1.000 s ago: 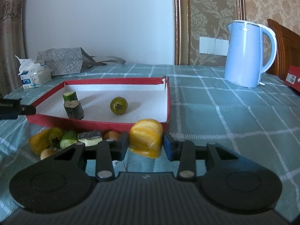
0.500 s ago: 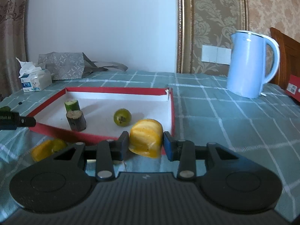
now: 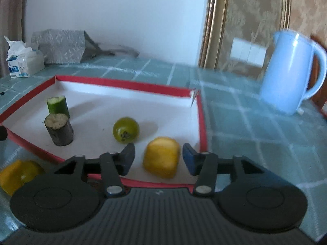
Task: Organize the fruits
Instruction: 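Lower the yellow fruit piece into the tray and release it with the right gripper, then move the left gripper to the yellow pepper chunk and close on it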
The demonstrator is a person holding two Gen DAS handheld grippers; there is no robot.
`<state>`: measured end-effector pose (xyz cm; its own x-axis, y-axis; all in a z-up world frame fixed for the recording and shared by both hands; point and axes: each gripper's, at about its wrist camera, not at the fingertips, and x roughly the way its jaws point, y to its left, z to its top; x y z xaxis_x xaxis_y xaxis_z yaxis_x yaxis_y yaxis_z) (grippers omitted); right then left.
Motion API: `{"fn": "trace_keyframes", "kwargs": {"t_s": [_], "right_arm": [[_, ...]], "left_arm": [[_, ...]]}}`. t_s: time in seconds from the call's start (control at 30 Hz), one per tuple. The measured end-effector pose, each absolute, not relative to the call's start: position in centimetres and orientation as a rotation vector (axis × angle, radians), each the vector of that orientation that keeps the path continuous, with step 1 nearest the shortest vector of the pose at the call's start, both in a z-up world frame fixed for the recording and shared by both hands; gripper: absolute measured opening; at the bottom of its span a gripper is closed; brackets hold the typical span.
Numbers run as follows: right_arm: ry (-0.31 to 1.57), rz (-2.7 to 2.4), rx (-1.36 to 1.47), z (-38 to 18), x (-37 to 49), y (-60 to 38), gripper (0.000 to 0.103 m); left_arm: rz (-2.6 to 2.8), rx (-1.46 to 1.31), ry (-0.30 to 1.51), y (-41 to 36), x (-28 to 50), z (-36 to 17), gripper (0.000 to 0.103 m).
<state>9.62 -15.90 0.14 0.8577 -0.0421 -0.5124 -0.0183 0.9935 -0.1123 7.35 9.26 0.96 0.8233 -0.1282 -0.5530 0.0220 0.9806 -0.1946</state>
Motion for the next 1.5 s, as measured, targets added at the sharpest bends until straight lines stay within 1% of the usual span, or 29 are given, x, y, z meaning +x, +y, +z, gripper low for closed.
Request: {"fn": "trace_keyframes", "kwargs": {"t_s": [0.03,0.1,0.27,0.33,0.4,0.77,0.97,1.33,1.37,1.5], "right_arm": [[0.513,-0.023,-0.132,0.4,9.0,-15.7,0.063],[0.447,-0.037,-0.138,1.0,7.6,-15.4,0.075],[0.368,-0.027,-0.134,2.3,4.9,-14.8,0.076],[0.367,-0.028,-0.13,2.4,4.2,-14.6,0.083],[0.382,-0.03,-0.114,2.2,3.4,-14.8,0.086],[0.422,-0.033,0.084,1.4,1.6,-18.3,0.086],[0.444,-0.027,0.085,1.0,1.5,-18.1,0.086],[0.419,-0.013,0.106,1.5,1.0,-18.3,0.088],[0.415,-0.012,0.107,1.6,0.9,-18.3,0.088],[0.409,-0.006,0.111,1.7,0.8,-18.3,0.088]], "left_arm": [[-0.083,-0.184,0.597,9.3,7.3,1.0,0.077],[-0.086,-0.182,0.597,9.3,7.3,1.0,0.077],[-0.091,-0.175,0.599,9.1,7.2,0.9,0.077],[-0.103,-0.174,0.596,9.1,7.1,1.0,0.077],[-0.128,-0.174,0.595,9.0,7.0,1.0,0.077],[-0.191,-0.063,0.599,7.4,5.8,0.7,0.077],[-0.183,0.033,0.571,6.0,4.8,0.4,0.077],[-0.266,0.017,0.516,5.7,3.4,1.0,0.078],[-0.278,0.019,0.518,5.6,3.3,1.0,0.08],[-0.276,0.05,0.556,4.8,3.7,0.5,0.08]]}}
